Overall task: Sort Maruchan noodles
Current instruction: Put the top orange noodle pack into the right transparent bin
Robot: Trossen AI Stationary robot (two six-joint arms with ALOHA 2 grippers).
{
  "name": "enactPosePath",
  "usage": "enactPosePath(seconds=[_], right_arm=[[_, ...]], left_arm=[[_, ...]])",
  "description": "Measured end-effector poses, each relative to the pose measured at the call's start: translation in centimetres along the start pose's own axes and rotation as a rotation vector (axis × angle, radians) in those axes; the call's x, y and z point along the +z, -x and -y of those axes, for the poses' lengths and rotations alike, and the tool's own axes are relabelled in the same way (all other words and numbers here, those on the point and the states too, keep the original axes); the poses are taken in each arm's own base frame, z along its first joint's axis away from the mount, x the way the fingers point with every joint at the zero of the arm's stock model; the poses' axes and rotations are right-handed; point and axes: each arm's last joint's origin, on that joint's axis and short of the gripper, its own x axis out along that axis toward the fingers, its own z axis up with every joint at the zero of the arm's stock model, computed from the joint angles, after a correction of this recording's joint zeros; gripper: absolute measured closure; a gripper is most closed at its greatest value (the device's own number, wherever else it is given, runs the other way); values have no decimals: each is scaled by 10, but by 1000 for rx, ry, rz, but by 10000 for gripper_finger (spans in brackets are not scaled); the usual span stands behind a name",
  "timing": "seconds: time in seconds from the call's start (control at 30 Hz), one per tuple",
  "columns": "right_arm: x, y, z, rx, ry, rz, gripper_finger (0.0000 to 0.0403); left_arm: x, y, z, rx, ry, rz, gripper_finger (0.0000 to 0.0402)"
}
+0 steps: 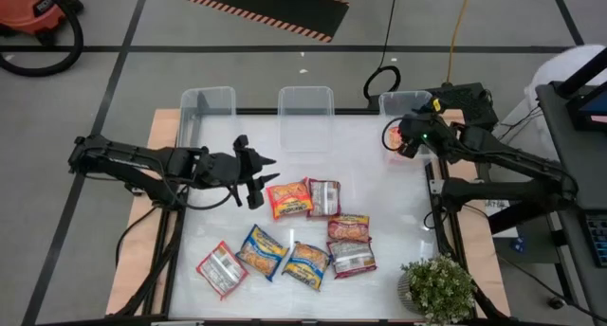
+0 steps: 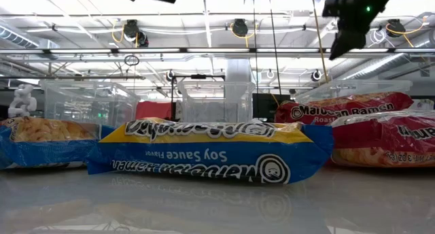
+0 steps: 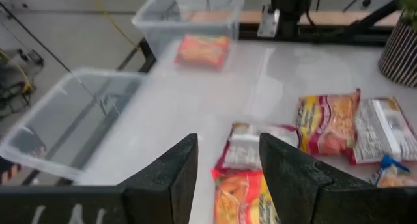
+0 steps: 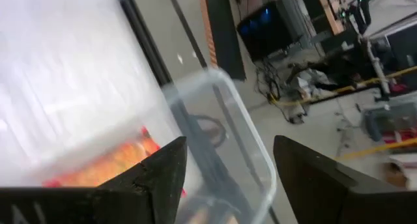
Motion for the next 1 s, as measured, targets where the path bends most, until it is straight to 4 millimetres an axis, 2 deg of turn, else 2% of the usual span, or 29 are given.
enactPosePath(seconds=[0.17, 0.4, 0.67, 1.0], right_arm=[[19, 18, -3, 64, -123, 122, 179], [42, 35, -33, 310, -173, 305, 179], [69, 47, -90, 438, -102, 387, 179], [92, 44, -173, 506, 42, 443, 179]], left_arm=[[-28, -10, 9, -11, 34, -87, 231], [-74, -22, 22, -25, 103, -176, 231], [-117, -26, 34, -43, 118, -251, 231], [-149, -28, 46, -106, 142, -208, 231]])
